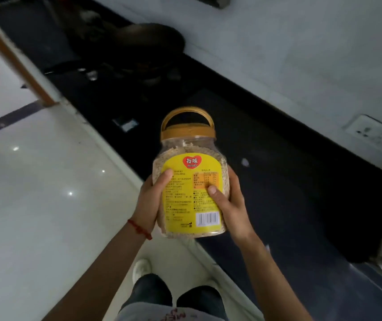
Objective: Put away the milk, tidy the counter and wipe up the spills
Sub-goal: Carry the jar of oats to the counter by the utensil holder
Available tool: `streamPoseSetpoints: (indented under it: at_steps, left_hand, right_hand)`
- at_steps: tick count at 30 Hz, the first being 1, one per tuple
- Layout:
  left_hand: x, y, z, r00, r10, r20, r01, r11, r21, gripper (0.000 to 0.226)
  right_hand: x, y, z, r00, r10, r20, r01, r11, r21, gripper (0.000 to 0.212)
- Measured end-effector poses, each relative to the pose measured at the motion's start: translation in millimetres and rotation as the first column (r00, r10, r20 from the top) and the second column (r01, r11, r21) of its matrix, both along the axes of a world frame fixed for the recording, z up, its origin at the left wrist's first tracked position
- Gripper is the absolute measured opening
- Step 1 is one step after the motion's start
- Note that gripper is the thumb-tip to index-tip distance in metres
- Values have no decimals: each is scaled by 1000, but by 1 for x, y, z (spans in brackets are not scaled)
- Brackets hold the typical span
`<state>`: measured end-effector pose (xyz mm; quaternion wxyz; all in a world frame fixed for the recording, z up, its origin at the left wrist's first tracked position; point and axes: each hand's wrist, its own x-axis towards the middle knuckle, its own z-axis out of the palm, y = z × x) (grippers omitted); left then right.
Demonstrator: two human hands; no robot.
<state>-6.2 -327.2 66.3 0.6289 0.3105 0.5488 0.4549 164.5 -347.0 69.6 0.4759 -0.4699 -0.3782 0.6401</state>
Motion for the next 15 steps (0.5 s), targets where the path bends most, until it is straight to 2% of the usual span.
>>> streamPoseSetpoints:
  at_steps: [6, 11, 15]
  left_hand:
    - [-138, -32, -13, 975, 221, 7, -221, 975, 10, 94]
    - [-269, -57, -19, 911, 411, 17, -411, 912, -8, 102]
    - [-357, -79, -22, 838, 545, 33, -545, 838, -11, 101]
  right_hand:
    - [-134, 20, -7, 960, 279, 30, -278, 960, -29, 72]
    - [-274, 32, -14, 872, 479, 98, -478, 878, -33, 63]
    - [-377, 35, -17, 777, 613, 144, -614, 788, -43, 88]
